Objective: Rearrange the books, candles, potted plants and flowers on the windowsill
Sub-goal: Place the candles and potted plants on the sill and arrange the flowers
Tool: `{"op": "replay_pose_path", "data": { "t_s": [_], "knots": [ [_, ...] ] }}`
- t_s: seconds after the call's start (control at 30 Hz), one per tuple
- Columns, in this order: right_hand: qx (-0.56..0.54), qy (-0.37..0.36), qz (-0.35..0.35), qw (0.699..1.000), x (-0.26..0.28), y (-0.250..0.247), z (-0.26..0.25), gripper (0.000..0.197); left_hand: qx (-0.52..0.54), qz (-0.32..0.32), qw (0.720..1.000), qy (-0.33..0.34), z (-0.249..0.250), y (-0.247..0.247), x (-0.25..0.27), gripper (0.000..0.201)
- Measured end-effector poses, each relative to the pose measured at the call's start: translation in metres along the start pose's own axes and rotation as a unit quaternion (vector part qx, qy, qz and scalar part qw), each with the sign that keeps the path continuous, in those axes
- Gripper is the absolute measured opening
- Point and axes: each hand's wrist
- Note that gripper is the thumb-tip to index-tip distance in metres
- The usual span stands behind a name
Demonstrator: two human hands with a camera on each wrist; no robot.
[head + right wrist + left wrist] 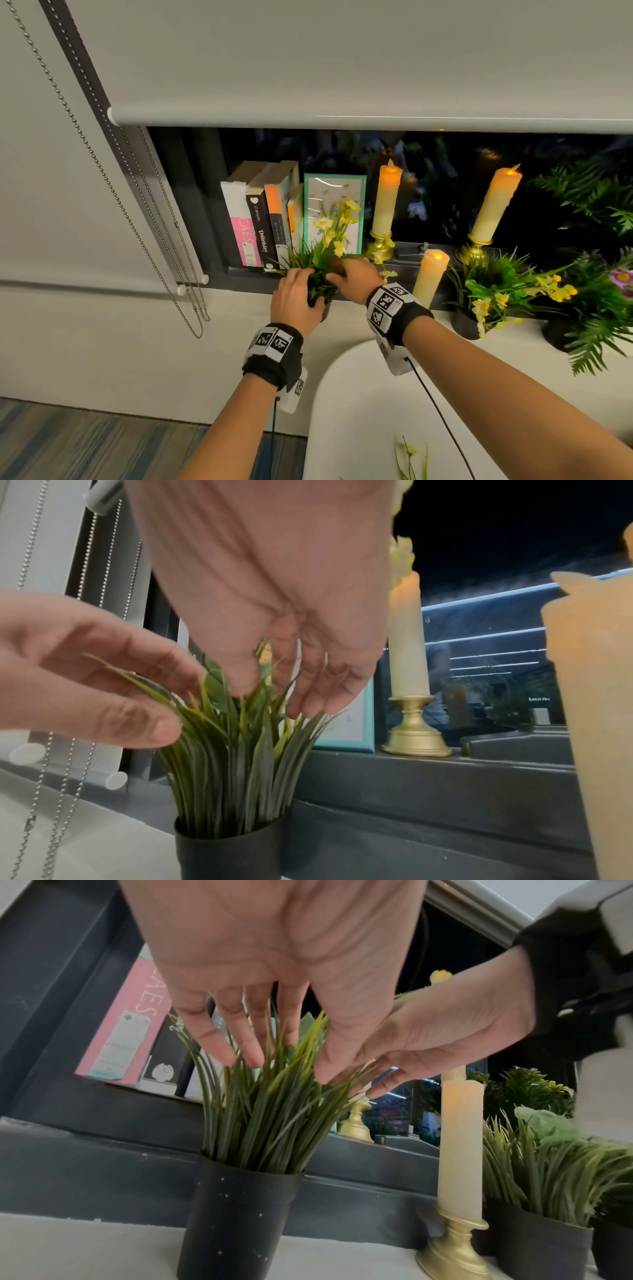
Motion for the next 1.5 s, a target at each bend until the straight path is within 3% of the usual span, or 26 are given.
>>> {"op": "replay_pose_path", "data": {
  "t_s": [0.2, 0.4, 0.67, 0.83, 0.97, 1.13, 1.27, 1.37, 1.5],
  "knots": [
    [-0.061, 0.022, 0.032, 0.997, 0.010, -0.005, 0.009, 0.015, 0.008, 0.019, 1.000, -0.014, 0.002, -0.007, 0.003, 0.034],
    [-0.050, 0.031, -0.019, 0.998, 0.029, -0.011, 0.019, 0.030, 0.005, 0.020, 1.000, -0.004, 0.010, -0.006, 0.012, 0.028],
    [-0.045, 0.026, -0.007, 0.999, 0.051, -0.013, 0.032, 0.027, 0.029, 0.024, 0.999, 0.009, 0.028, -0.005, 0.024, 0.025],
    [-0.047, 0.031, -0.008, 0.998, 0.075, -0.007, 0.059, 0.030, 0.063, 0.022, 0.997, 0.024, 0.040, 0.005, 0.041, 0.011],
    [-0.026, 0.057, -0.039, 0.997, 0.101, 0.010, 0.096, 0.027, 0.056, -0.037, 0.997, 0.040, 0.047, 0.020, 0.063, 0.004],
    [0.037, 0.146, -0.175, 0.973, 0.136, 0.055, 0.143, 0.023, 0.012, -0.157, 0.987, 0.035, 0.048, 0.048, 0.085, 0.005],
    [0.072, 0.175, -0.272, 0.944, 0.168, 0.092, 0.173, 0.049, -0.001, -0.224, 0.974, 0.024, 0.049, 0.070, 0.100, 0.006],
    [0.077, 0.189, -0.286, 0.936, 0.185, 0.115, 0.187, 0.070, -0.012, -0.252, 0.967, 0.024, 0.051, 0.081, 0.107, 0.008],
    [0.047, 0.179, -0.257, 0.948, 0.201, 0.136, 0.200, 0.073, -0.015, -0.270, 0.963, 0.019, 0.056, 0.091, 0.111, 0.009]
  ]
}}
Point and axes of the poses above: each hand's wrist, its own x-axis away from the middle knuckle, its own y-axis out of the palm, z = x × y, and after that the axes turned 8 degrees about -x, right-handed
